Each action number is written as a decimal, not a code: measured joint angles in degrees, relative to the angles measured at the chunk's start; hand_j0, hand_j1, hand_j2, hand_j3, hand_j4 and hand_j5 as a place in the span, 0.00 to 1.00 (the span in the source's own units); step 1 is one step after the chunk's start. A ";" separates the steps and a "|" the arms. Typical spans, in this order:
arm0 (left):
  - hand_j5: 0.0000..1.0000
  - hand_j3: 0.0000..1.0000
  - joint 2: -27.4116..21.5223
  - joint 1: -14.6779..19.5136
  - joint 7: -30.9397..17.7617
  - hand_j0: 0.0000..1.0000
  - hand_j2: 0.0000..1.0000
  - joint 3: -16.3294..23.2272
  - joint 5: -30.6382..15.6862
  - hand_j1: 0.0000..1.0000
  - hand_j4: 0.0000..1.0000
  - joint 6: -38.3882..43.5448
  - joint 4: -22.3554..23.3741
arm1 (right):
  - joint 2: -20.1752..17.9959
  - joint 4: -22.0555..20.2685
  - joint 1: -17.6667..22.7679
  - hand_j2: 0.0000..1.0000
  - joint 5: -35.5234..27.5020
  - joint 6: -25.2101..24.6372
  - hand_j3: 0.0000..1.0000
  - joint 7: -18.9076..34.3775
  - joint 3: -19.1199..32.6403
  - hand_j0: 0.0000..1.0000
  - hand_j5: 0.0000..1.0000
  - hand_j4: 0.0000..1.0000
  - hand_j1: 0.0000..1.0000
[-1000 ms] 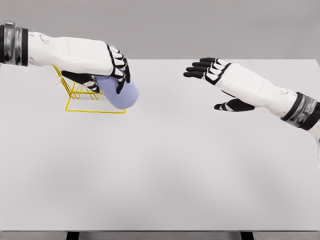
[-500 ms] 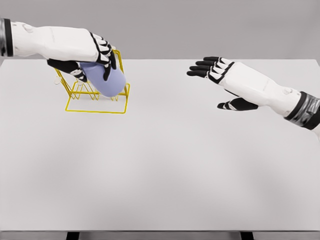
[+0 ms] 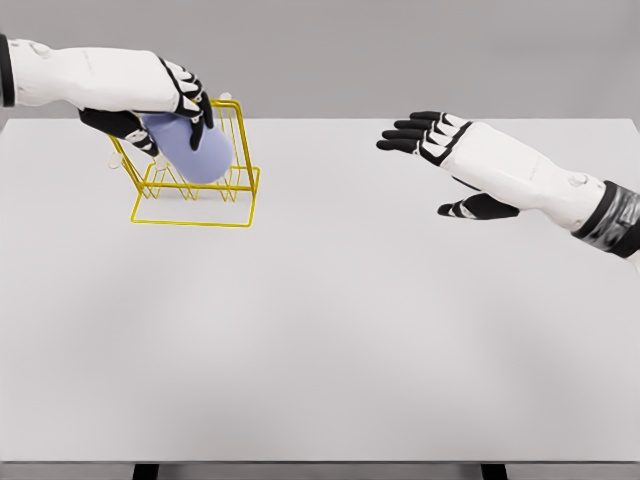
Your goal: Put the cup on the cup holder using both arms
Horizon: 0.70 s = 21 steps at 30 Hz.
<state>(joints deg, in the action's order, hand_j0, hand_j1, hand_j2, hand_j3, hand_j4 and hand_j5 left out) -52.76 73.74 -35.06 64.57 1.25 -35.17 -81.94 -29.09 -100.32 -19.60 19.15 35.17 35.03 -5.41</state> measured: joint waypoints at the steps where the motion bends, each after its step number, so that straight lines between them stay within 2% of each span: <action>1: 0.46 0.46 0.07 -0.09 0.00 0.46 0.46 0.03 0.03 0.46 0.46 0.00 0.28 | 0.01 0.00 0.09 1.00 -0.01 0.00 1.00 0.00 -0.04 1.00 1.00 1.00 1.00; 6: 0.49 0.49 0.41 -0.97 0.00 0.49 0.49 0.09 0.10 0.49 0.49 -0.01 1.11 | -0.01 -0.05 0.18 1.00 -0.03 0.00 1.00 0.00 -0.05 1.00 1.00 1.00 1.00; 9: 0.68 0.68 0.59 -0.97 0.01 0.68 0.68 0.10 0.55 0.68 0.68 0.01 1.36 | 0.01 -0.09 0.09 1.00 -0.06 0.00 1.00 0.00 -0.14 1.00 1.00 1.00 1.00; 10: 0.82 0.82 0.64 -0.97 0.02 0.82 0.82 0.10 0.70 0.82 0.82 0.00 1.40 | 0.04 -0.10 0.09 1.00 -0.06 0.00 1.00 0.00 -0.16 1.00 1.00 1.00 1.00; 11: 0.87 0.87 0.66 -0.97 0.02 0.87 0.87 0.10 0.82 0.87 0.87 0.01 1.43 | 0.06 -0.10 0.00 1.00 -0.05 0.00 1.00 0.00 -0.18 1.00 1.00 1.00 1.00; 19: 1.00 1.00 0.54 -0.88 0.04 1.00 1.00 -0.29 0.78 1.00 1.00 0.01 0.89 | 0.25 -0.12 0.18 1.00 0.04 0.00 1.00 0.00 -0.15 1.00 1.00 1.00 1.00; 21: 1.00 1.00 -0.02 -2.11 0.03 1.00 1.00 -1.34 -0.34 1.00 1.00 -0.02 -0.79 | 0.21 -0.12 0.18 1.00 0.04 0.00 1.00 0.00 -0.13 1.00 1.00 1.00 1.00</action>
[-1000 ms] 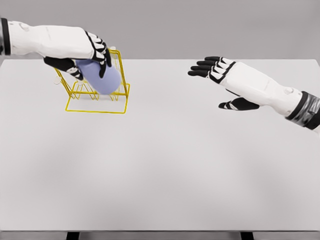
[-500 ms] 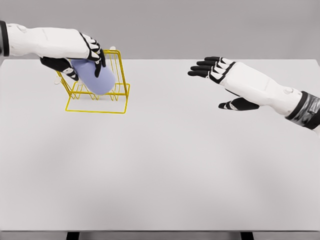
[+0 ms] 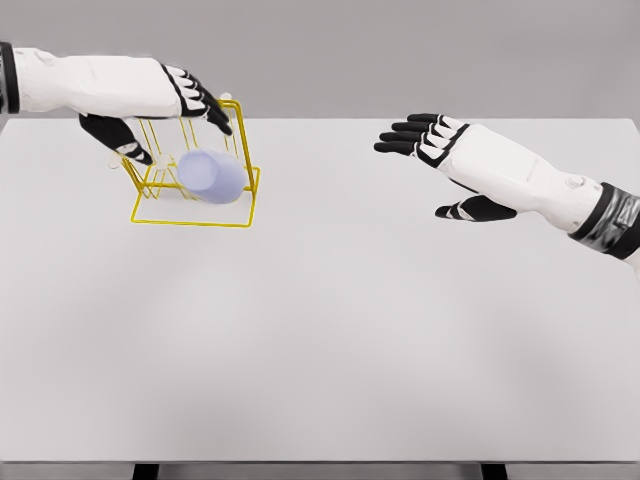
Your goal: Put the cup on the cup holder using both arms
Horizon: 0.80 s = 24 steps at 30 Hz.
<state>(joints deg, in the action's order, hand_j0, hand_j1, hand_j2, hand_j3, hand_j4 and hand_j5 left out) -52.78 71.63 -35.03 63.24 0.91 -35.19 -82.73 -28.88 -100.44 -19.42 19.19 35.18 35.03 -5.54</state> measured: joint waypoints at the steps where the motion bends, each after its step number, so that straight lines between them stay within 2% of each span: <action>1: 1.00 1.00 -0.71 -0.18 0.00 1.00 1.00 -0.41 -1.91 1.00 1.00 0.01 -1.17 | -0.02 0.00 0.09 1.00 0.00 0.00 1.00 0.00 0.05 1.00 1.00 1.00 1.00; 3: 1.00 1.00 -2.23 -0.27 0.00 1.00 1.00 -0.92 -6.81 1.00 1.00 0.02 -2.98 | -0.03 0.00 0.00 1.00 0.00 0.00 1.00 0.00 0.15 1.00 1.00 1.00 1.00; 7: 1.00 1.00 -4.70 -2.70 0.01 1.00 1.00 -1.35 -16.61 1.00 1.00 0.00 -4.93 | -0.05 0.00 0.09 1.00 0.01 0.00 1.00 0.00 0.32 1.00 1.00 1.00 1.00; 9: 1.00 1.00 -6.27 -7.01 0.00 1.00 1.00 -1.41 -22.15 1.00 1.00 -0.04 -6.45 | -0.13 0.00 0.09 1.00 0.01 0.00 1.00 0.00 0.41 1.00 1.00 1.00 1.00; 14: 1.00 1.00 -11.86 -17.36 0.03 1.00 1.00 -1.34 -38.56 1.00 1.00 0.15 -14.01 | -0.15 0.00 0.09 1.00 0.00 0.00 1.00 0.00 0.49 1.00 1.00 1.00 1.00; 15: 1.00 1.00 -12.38 -18.80 0.00 1.00 1.00 -1.21 -40.66 1.00 1.00 -0.03 -15.11 | -0.17 0.00 0.09 1.00 0.00 0.00 1.00 0.00 0.50 1.00 1.00 1.00 1.00; 16: 1.00 1.00 -12.78 -21.64 0.01 1.00 1.00 -1.18 -42.97 1.00 1.00 -0.01 -15.94 | -0.18 0.00 0.09 1.00 0.00 0.00 1.00 0.00 0.50 1.00 1.00 1.00 1.00; 19: 1.00 1.00 -13.23 -24.17 0.01 1.00 1.00 -1.23 -46.97 1.00 1.00 0.02 -17.32 | -0.11 -0.01 0.09 1.00 0.00 0.00 1.00 0.00 0.51 1.00 1.00 1.00 1.00; 22: 1.00 1.00 -13.31 -26.98 0.01 1.00 1.00 -1.29 -48.42 1.00 1.00 0.04 -17.79 | -0.11 -0.03 0.09 1.00 0.00 0.00 1.00 0.00 0.47 1.00 1.00 1.00 1.00; 24: 1.00 1.00 -13.30 -27.25 0.02 1.00 1.00 -1.23 -48.79 1.00 1.00 0.06 -17.91 | -0.10 -0.03 0.00 1.00 0.01 0.00 1.00 0.00 0.45 1.00 1.00 1.00 1.00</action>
